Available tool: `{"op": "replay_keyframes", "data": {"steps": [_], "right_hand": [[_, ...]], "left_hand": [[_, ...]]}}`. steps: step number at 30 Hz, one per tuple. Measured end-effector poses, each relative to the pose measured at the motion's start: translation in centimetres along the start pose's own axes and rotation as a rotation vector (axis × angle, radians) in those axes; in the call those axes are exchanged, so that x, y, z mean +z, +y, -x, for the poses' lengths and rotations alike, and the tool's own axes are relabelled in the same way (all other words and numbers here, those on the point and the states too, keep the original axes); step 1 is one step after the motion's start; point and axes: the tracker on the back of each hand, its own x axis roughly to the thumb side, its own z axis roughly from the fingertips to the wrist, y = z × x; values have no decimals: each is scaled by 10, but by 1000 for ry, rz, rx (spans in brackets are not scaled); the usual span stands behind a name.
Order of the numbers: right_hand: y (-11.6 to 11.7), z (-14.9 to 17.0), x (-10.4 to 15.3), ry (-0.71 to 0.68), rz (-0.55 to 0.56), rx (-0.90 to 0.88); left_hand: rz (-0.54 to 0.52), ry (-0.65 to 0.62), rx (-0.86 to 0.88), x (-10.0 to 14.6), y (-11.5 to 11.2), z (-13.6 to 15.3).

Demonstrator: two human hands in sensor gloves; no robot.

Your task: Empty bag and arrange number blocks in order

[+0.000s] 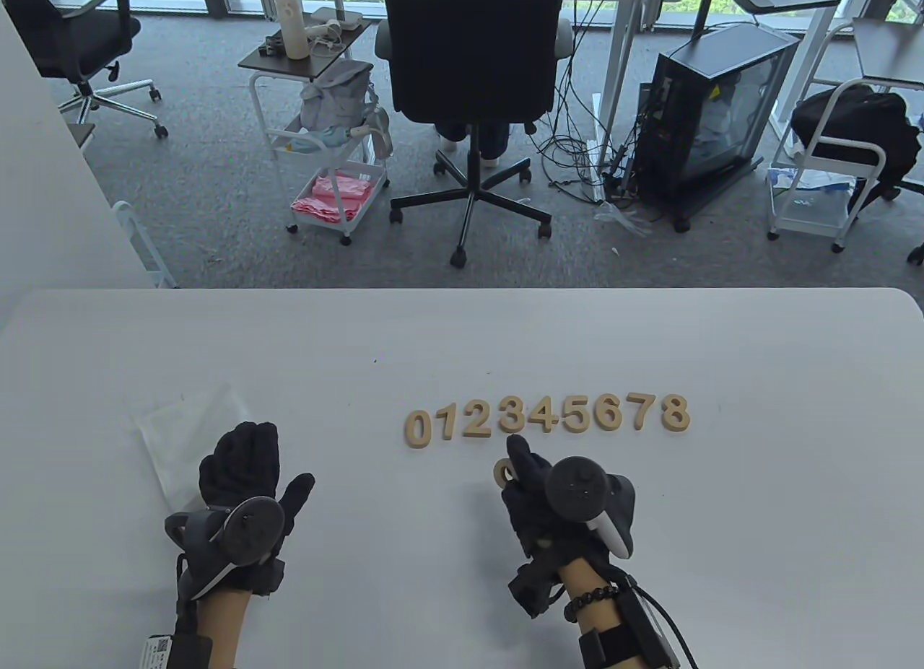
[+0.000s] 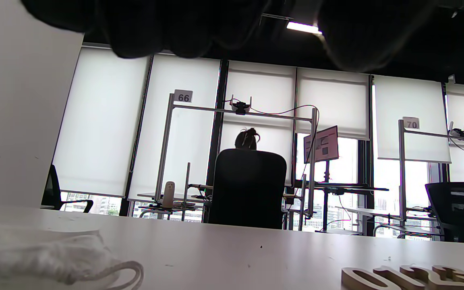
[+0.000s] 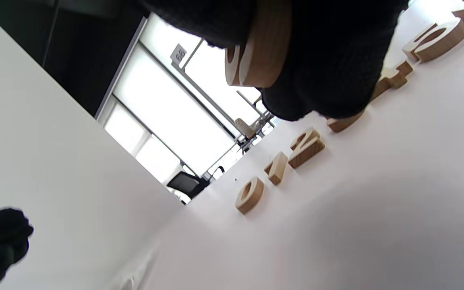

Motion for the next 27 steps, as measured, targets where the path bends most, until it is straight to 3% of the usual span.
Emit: {"op": "replay_keyframes", "data": {"steps": [7, 12, 21, 27], "right_hand": [[-60, 22, 4, 57, 258, -65], [-104, 49, -1, 133, 347, -75], [-185, 103, -12, 344, 424, 26], [-214, 138, -25, 476, 424, 136]], "left_hand": [[-10, 0, -2, 0, 1, 1], [-16, 0, -13, 0, 2, 1], [-18, 10, -38, 0, 3, 2], [-14, 24, -49, 0, 2, 4]]}}
